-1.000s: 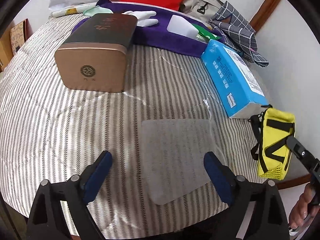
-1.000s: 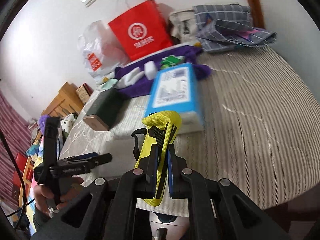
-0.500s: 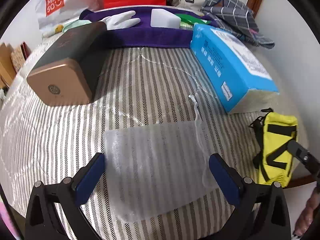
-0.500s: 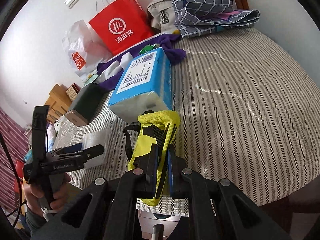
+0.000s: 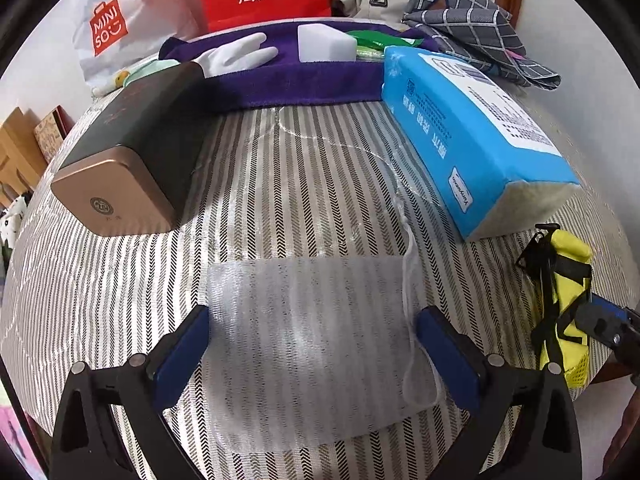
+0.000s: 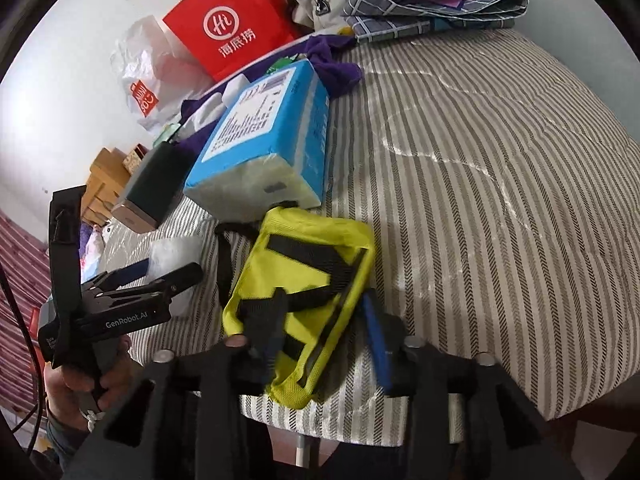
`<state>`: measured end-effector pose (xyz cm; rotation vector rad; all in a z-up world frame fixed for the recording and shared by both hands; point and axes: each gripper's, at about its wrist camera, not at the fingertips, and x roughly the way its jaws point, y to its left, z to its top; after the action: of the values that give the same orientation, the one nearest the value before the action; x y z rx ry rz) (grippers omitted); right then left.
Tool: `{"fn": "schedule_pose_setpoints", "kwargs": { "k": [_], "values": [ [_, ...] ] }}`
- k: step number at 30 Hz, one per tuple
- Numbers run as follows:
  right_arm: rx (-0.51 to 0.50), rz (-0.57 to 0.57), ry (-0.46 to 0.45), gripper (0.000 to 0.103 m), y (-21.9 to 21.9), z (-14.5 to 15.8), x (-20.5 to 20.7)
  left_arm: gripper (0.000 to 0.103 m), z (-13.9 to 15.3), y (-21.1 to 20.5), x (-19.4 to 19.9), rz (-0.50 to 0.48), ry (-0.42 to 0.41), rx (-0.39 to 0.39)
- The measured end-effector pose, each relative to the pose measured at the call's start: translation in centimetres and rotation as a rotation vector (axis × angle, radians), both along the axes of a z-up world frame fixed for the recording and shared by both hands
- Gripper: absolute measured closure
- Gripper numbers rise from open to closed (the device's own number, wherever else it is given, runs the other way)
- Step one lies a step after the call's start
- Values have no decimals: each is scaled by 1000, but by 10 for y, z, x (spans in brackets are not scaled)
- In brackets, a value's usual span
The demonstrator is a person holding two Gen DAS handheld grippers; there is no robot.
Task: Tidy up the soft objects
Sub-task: 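Grasp the clear mesh bag with the left tool while the right tool holds the yellow pouch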
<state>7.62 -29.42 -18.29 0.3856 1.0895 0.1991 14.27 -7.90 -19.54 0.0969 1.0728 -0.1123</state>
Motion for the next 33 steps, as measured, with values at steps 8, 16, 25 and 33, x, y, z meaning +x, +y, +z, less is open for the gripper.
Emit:
{"fn": "schedule_pose_setpoints", "kwargs": {
  "k": [8,16,25,33],
  "values": [
    [-37,-32,-13,17,24,10,5,42,8,20,-2,1,-23,-10],
    [-241,-10,5,13,65,0,16,85,12,57,-5,18,-24,-61],
    [-349,-29,-45,28,75,-2,9,91,11,87,-15,32,-12,-170],
    [-266,-17,-55,44,74,12,3,91,15,106,-21,46,-8,-207]
  ]
}}
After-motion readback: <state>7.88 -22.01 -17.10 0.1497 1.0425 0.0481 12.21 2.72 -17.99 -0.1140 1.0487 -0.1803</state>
